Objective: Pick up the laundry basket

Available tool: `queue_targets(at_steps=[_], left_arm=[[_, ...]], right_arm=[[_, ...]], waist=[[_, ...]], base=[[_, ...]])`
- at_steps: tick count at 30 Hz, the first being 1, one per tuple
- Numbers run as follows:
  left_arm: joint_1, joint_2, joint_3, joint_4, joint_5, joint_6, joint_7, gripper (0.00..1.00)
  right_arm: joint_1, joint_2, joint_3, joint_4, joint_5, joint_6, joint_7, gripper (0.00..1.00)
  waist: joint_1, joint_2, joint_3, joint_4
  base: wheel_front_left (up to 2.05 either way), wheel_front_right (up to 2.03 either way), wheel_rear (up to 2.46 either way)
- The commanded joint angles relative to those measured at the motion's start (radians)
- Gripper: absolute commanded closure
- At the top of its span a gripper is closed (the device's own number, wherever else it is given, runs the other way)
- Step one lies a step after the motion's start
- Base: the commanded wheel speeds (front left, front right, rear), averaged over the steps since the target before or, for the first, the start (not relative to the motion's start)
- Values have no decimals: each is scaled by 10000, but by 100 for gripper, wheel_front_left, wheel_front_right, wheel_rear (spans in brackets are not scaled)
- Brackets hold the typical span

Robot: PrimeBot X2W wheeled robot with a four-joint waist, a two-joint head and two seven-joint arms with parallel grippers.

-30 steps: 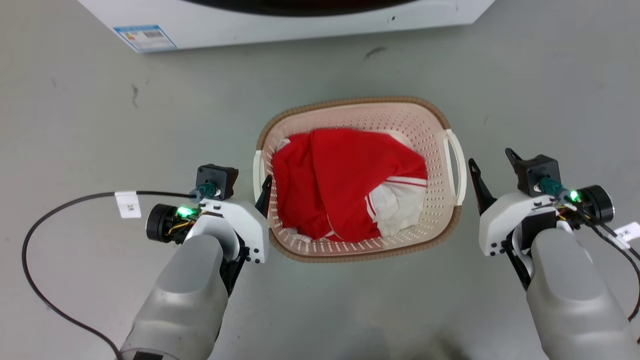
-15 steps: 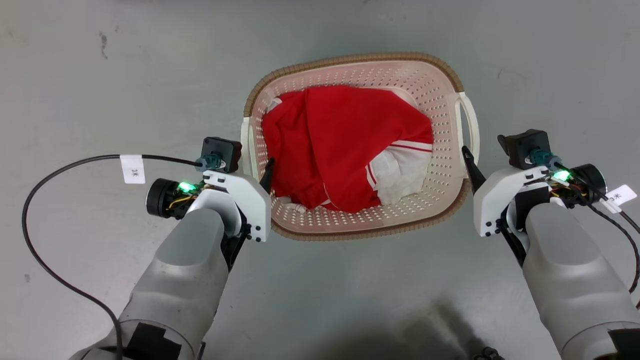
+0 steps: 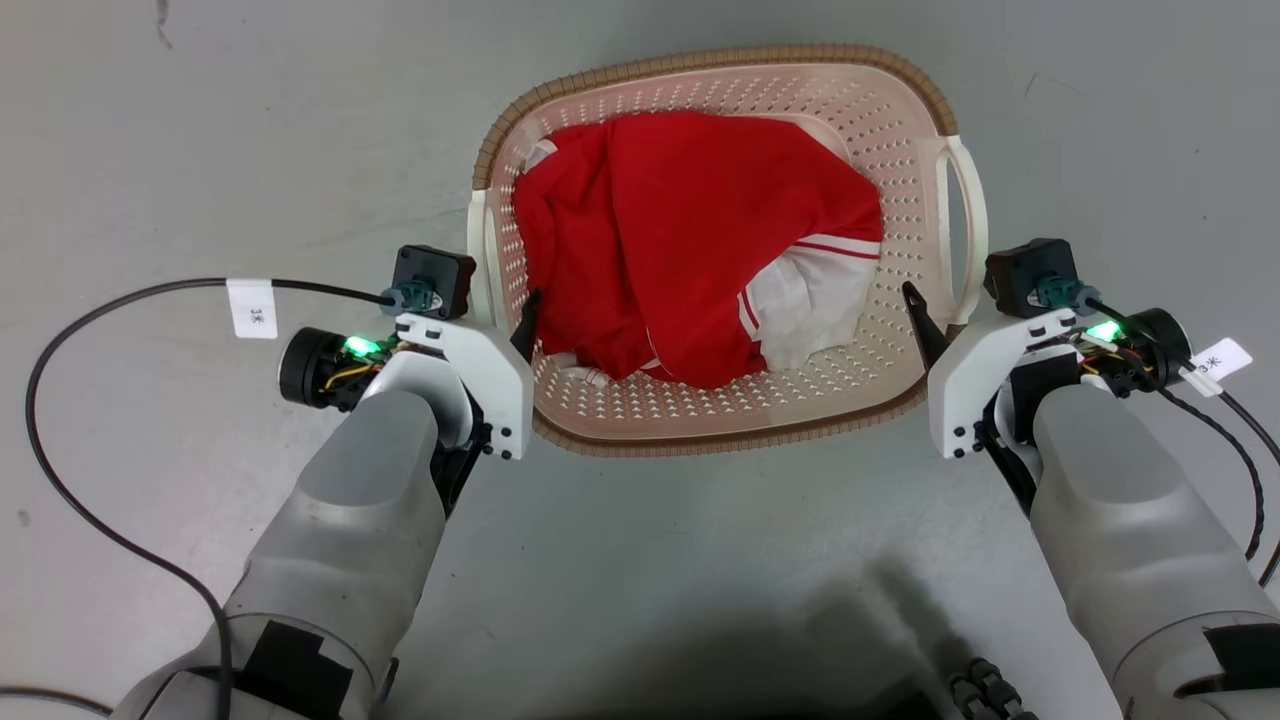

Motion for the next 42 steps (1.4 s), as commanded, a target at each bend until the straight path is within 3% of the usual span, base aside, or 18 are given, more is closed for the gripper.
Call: queue_targets(at_steps=[1, 9, 10, 11, 12, 29, 42], left_arm=[[-178, 39, -60, 17, -49, -9, -55, 0], [-409, 123, -442, 55, -351, -9, -114, 0], [-429, 121, -519, 54, -390, -9, -118, 0], [-457, 122, -604, 48, -400, -9, -131, 56], [-494, 135, -661, 20, -417, -10, -149, 100], [-450, -15, -1290, 112, -1028, -67, -286, 100], [188, -207, -1797, 40, -1874, -70, 179, 100]], right_arm=[[-183, 37, 38, 50, 52, -7, 20, 0], [-420, 59, 215, 157, 140, -7, 178, 0], [-437, 61, 259, 161, 123, -7, 213, 19], [-450, 61, 289, 170, 103, -7, 197, 56], [-473, 63, 303, 173, 105, -7, 189, 100], [-333, 58, 733, 196, 336, -5, 335, 100], [385, 70, 1385, 204, 597, -5, 901, 100]], waist=[[-1, 1, 104, -11], [-1, 1, 364, -12], [-1, 1, 385, -12], [-1, 1, 405, -11], [-1, 1, 422, -9], [-1, 1, 55, 130], [-1, 1, -1502, 367]], base=[[0, 0, 0], [0, 0, 0], [0, 0, 0], [0, 0, 0], [0, 0, 0], [0, 0, 0], [0, 0, 0]])
